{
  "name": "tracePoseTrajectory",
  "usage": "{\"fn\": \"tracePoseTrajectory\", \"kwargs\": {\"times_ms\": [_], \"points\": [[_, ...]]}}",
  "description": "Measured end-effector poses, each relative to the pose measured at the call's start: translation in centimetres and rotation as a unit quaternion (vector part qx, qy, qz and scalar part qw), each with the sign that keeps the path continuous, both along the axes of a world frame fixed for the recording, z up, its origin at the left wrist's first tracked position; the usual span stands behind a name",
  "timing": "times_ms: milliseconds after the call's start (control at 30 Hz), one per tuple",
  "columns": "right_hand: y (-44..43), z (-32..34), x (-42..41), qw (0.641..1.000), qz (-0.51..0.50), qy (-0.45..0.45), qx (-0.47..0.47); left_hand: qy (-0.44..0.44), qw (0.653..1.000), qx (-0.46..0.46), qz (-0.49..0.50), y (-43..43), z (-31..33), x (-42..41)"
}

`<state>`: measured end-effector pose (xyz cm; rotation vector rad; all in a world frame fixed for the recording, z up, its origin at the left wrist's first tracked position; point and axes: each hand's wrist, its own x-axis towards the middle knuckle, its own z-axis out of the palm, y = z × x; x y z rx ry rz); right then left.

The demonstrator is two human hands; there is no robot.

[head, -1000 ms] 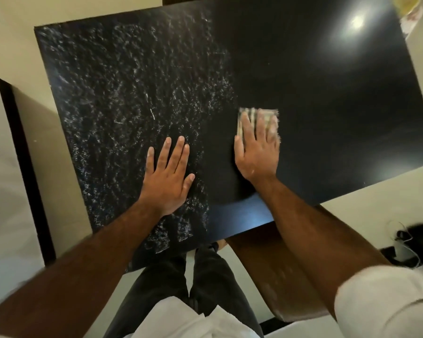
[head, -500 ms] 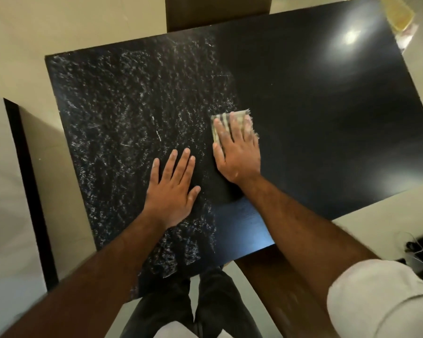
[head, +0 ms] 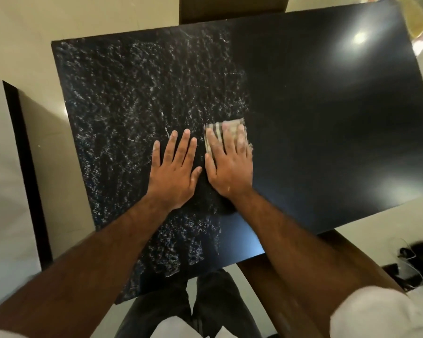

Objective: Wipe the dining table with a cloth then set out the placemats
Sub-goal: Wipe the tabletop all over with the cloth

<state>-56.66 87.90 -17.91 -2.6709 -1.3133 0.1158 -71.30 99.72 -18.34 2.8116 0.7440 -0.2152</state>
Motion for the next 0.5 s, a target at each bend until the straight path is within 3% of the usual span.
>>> {"fn": "tracePoseTrajectory", "kwargs": {"times_ms": [167, 333, 500], "points": [[0.8, -0.3, 6.0, 0.998, -0.047, -0.033, 0.005, 0.0, 1.0, -0.014, 0.008, -0.1, 0.3, 0.1], [-3.7, 0.8, 2.1, 0.987, -0.16, -0.012, -0.03, -0.005, 1.0, 0.0, 0.01, -0.3, 0.4, 0.1], [-3.1, 1.0, -5.3, 0.996, -0.061, 0.033, -0.062, -0.023, 1.0, 0.003, 0.002, 0.0, 0.3, -0.1]]}}
